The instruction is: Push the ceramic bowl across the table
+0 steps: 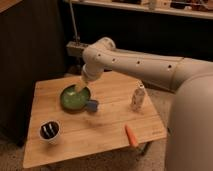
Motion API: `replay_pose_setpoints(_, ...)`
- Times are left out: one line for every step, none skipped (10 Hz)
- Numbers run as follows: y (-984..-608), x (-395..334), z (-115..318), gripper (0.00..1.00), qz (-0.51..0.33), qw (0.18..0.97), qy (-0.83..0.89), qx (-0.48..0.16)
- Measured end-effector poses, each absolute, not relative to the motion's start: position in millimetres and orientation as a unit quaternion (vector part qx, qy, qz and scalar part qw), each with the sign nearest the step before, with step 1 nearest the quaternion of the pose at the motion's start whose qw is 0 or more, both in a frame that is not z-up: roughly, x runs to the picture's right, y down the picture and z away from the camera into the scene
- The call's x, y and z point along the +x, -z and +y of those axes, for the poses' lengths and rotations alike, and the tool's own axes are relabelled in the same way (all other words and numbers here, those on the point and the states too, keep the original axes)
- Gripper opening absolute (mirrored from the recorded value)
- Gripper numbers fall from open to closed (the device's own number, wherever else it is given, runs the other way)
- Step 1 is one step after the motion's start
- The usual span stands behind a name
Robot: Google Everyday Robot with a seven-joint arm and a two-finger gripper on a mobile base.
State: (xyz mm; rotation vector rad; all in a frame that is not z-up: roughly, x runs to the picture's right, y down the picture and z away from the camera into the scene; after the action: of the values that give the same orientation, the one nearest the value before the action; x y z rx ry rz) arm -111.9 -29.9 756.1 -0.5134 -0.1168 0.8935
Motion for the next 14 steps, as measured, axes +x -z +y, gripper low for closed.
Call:
replay_pose_setpoints(-764, -120, -21, 0.80, -0.058, 0.870, -0.419, -0.254)
replay_pose_setpoints(-772, -124, -12, 0.80, -0.057, 0.872, -0.412, -0.258)
replay_pose_setpoints(-777, -128, -7, 0.80, -0.057, 0.873, -0.407, -0.262)
replay_pose_setpoints(-783, -134, -2, 0.80, -0.055, 0.875, -0.401, -0.267)
replay_pose_setpoints(-793, -141, 8, 0.75, -0.050, 0.876, -0.394, -0.274)
replay_pose_setpoints(-804, -146, 17, 0.67, -0.049, 0.878, -0.388, -0.277)
replay_pose_setpoints(-813, -150, 24, 0.60, -0.051, 0.878, -0.385, -0.278)
replay_pose_setpoints(-832, -158, 39, 0.45, -0.063, 0.879, -0.381, -0.279)
replay_pose_setpoints(-839, -163, 46, 0.37, -0.069, 0.879, -0.378, -0.281)
replay_pose_setpoints(-844, -169, 51, 0.28, -0.074, 0.881, -0.373, -0.282)
replay_pose_setpoints(-846, -177, 53, 0.17, -0.079, 0.882, -0.369, -0.283)
replay_pose_setpoints(-847, -182, 52, 0.08, -0.083, 0.883, -0.367, -0.282)
replay_pose_setpoints(-848, -187, 51, 0.02, -0.087, 0.883, -0.364, -0.282)
replay_pose_setpoints(-850, -191, 49, 0.00, -0.089, 0.885, -0.360, -0.282)
